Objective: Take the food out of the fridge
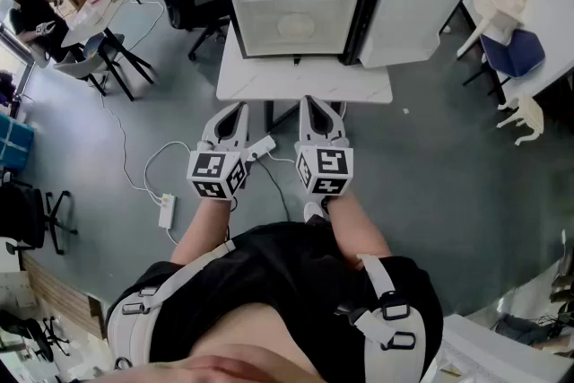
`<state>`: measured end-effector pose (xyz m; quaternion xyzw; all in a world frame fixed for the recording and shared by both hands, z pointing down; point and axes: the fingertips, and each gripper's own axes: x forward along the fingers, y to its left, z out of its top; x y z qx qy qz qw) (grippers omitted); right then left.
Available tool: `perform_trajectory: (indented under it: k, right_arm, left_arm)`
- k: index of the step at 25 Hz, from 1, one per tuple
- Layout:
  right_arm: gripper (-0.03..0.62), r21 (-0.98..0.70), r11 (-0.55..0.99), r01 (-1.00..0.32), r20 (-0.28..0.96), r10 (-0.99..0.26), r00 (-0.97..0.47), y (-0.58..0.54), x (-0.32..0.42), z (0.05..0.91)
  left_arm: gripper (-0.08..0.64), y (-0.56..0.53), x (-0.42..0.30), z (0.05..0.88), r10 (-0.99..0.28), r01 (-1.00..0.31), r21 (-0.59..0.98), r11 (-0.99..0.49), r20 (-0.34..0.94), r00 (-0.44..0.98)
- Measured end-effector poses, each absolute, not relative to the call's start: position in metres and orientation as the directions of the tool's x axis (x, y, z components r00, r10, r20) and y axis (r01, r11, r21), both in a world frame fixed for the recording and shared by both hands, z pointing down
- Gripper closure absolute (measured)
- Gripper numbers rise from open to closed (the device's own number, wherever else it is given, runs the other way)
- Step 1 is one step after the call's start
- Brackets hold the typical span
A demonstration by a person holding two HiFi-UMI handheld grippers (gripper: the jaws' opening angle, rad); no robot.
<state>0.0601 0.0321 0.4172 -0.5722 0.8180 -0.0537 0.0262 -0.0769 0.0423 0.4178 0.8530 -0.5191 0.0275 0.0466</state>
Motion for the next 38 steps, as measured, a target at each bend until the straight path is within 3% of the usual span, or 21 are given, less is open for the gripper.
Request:
perform_trajectory:
  k: [22,38]
  right_arm:
    - [0.586,-0.122,0.286,-0.950,0.010,-0.957,-0.290,0.052,-0.007,0.417]
    - [0.586,-0.174,0.277,-0.945,0.012,-0.959,-0.283,-0.092,0.030,0.437]
  left_arm:
    - [0.563,0.060,-0.166,0.419,-0.879,-0.882,0.065,-0.467,0.074,0.471]
    - [0.561,-0.068,-0.124,0.432,-0.874,-0.879,0.039,-0.476,0.090,0.478]
